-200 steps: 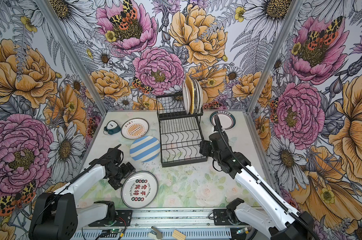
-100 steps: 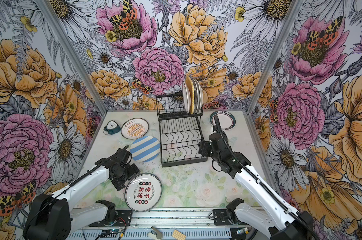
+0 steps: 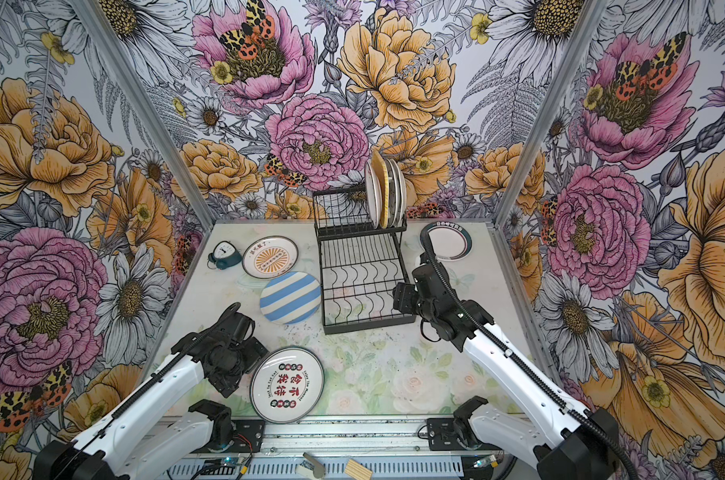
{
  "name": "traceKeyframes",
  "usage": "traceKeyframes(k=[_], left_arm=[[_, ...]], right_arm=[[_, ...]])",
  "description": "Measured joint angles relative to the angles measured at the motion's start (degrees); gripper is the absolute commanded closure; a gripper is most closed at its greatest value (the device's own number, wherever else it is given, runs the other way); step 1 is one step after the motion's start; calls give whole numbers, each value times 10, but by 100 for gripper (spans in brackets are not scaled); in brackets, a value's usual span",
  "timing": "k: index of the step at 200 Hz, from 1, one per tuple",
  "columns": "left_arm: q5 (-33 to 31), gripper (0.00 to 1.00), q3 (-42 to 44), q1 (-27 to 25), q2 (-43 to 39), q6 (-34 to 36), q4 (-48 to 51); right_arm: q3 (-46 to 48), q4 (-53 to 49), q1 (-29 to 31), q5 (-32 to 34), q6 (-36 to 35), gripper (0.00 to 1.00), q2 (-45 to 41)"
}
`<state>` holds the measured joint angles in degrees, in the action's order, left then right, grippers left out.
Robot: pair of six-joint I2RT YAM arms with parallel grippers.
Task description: Load the plates into the dish rack
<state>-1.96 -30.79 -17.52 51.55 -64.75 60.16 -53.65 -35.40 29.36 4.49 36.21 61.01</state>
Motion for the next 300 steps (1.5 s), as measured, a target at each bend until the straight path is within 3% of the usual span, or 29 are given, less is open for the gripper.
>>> traceKeyframes(k=[42,111,177,249,287,300], left_arm=[[18,1,25,-13,-36,-29,0],[48,1,52,-80,-69,-76,-30],[80,1,49,-166,14,-103,-126],[124,1,-12,-202,116,-36,-196],[125,2,-22,-191,112,41,-181],[124,7,-21,-176,106,70,-174]], right_arm=[[-22,-1,1,-3,-2,29,24],[-33,0,1,-3,-2,29,36],[-33,0,7,-3,-2,28,36],[-27,0,17,-5,0,28,26],[-20,0,17,-18,2,28,16],[-18,0,17,-21,2,28,13]])
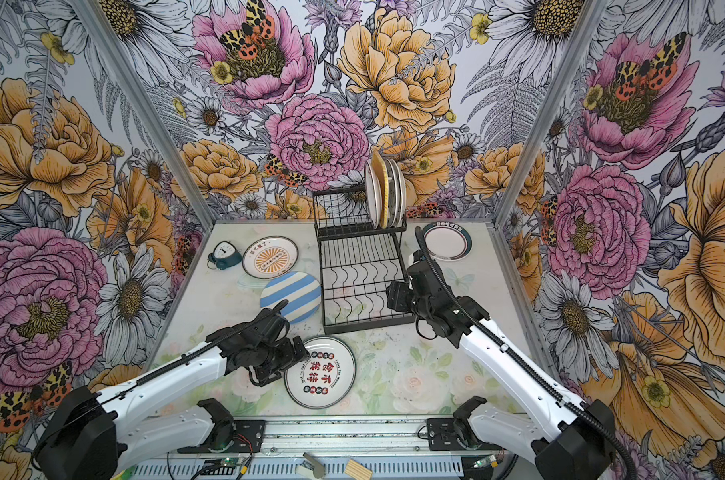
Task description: Load the plates into the dish rack
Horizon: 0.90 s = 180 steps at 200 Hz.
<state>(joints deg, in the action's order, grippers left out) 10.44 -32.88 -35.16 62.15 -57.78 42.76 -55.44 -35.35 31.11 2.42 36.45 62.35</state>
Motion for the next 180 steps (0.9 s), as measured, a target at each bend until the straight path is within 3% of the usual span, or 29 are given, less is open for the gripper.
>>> traceKeyframes(k=[29,69,180], left_arm=[[-6,21,8,28,-3,63,3],[-3,28,40,39,-9,113,-20],[55,46,148,58,-86,99,-173]], right_arm=[[6,0,-1,-8,0,28,-10],[8,0,-12,-22,0,28,-24],[8,0,-27,-44,-1,28,-26]])
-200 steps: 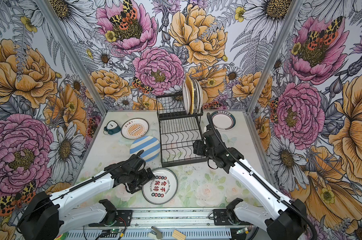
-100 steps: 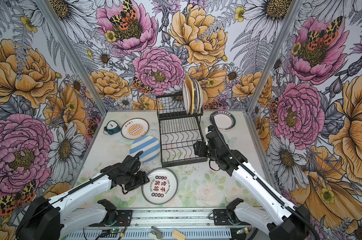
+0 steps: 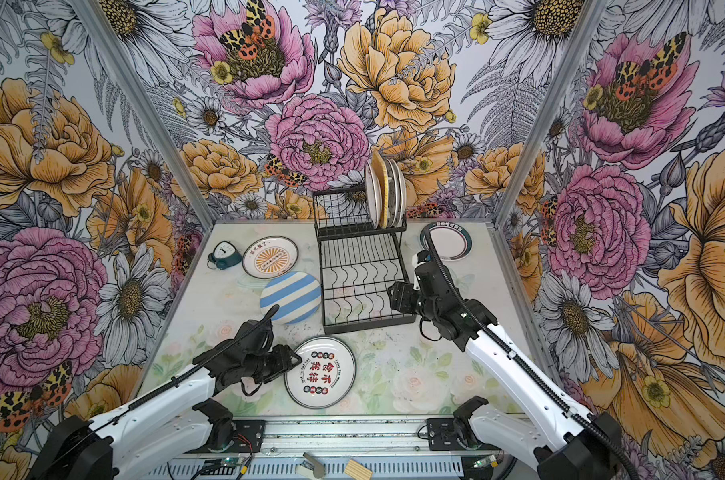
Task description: Load the plates into the dish rack
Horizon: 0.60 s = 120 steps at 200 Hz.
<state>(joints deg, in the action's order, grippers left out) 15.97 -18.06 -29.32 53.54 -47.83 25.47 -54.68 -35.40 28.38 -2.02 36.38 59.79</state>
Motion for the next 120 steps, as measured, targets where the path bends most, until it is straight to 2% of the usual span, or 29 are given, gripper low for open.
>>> traceKeyframes(k=[53,120], left_arm=[[19,61,35,2,-14,-9,-53],[41,79,48,-3,-13,-17,-64]], right_arm=[[0,0,-8,-14,-7,28,9],[-1,0,-17,-28,-17,28,11]])
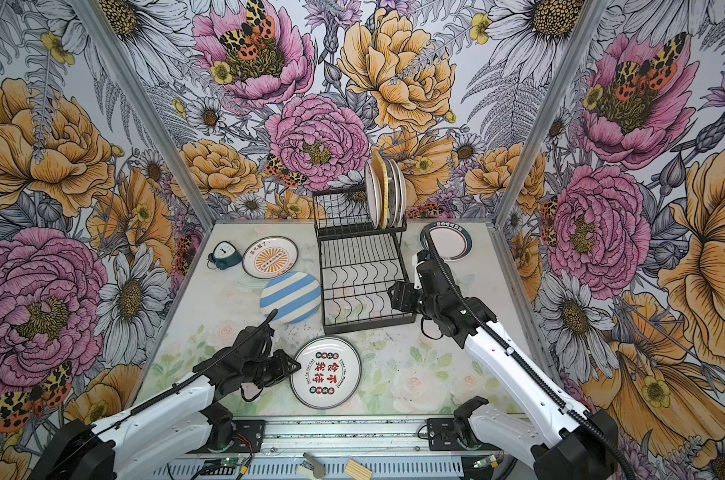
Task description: Load the plates into the dish rack
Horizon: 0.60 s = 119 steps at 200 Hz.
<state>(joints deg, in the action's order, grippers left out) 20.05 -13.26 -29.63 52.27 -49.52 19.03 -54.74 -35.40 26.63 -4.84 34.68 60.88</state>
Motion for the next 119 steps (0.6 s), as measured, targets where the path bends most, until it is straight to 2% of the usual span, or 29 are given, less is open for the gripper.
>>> traceKeyframes(k=[29,61,119], left_arm=[[13,86,5,-11,4,0,-10],[35,100,6,-25,7,-2,-30],[39,100,12,-31,-28,-20,-30]], right_arm=[[-2,0,-1,-2,0,28,0],[-2,0,-5,-7,-2,28,0],[-2,0,-7,-11,-2,28,0]])
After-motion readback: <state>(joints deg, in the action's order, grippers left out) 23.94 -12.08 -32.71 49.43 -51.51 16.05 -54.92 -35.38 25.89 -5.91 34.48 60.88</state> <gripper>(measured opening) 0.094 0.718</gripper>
